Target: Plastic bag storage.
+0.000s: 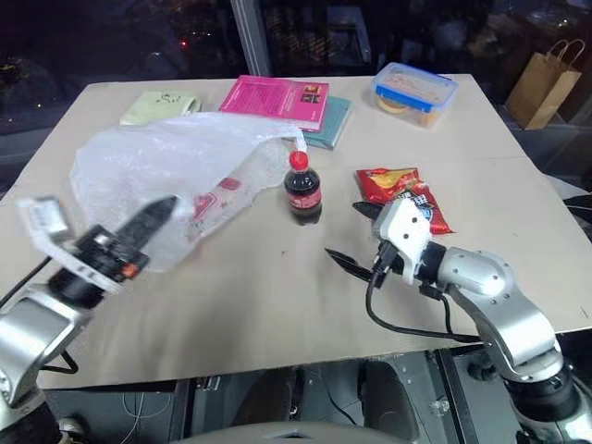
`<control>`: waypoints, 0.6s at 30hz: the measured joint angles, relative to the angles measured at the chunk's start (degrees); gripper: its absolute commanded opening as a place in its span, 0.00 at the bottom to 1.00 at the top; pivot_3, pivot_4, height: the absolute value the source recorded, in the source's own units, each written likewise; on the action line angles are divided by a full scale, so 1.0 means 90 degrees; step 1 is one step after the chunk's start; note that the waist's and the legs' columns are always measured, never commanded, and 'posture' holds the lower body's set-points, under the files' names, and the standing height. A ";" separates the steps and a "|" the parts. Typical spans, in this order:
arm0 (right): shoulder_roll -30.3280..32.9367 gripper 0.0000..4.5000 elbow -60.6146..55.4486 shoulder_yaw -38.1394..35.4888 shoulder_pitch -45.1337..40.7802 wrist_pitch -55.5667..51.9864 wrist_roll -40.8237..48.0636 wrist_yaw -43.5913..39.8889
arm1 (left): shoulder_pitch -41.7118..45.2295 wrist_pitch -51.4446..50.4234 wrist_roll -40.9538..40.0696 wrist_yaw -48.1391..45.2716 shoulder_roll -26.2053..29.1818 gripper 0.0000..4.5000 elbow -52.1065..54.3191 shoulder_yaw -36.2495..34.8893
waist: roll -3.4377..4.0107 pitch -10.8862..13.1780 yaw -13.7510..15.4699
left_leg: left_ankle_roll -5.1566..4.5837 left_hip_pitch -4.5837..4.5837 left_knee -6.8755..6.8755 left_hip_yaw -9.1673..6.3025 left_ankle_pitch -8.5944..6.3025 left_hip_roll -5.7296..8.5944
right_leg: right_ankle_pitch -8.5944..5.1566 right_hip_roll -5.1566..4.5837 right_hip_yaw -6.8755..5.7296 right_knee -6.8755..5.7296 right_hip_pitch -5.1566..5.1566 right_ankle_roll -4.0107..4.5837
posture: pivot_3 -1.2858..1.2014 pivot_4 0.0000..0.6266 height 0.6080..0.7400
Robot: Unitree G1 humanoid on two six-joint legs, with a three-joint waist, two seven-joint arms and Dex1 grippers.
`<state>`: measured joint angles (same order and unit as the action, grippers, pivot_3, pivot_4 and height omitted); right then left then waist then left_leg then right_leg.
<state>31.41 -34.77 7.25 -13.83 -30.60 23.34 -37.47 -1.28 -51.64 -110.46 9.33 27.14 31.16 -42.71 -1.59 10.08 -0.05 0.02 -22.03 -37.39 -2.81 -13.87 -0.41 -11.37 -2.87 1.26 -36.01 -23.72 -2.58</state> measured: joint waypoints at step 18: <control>-0.2612 1.00 0.3074 0.0446 -0.2366 -0.1233 -0.0217 0.1487 | -0.0655 0.0973 -0.0173 -0.0837 0.0429 0.00 0.0091 0.0366 | -0.0001 0.0000 -0.0081 | 0.0000 -0.0009 0.0019 -0.0004 0.0000 0.0000 | 0.0000 0.0012 0.0000 0.0016 -0.0006 0.0006 | 0.52 0.24 1.00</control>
<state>7.91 -7.11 11.26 -35.12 -41.70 21.39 -24.08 -7.17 -42.88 -112.02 1.80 31.01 31.99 -39.42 -1.60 10.08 -0.78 0.02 -22.11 -37.22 -2.84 -13.87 -0.40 -11.37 -2.76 1.26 -35.87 -23.77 -2.52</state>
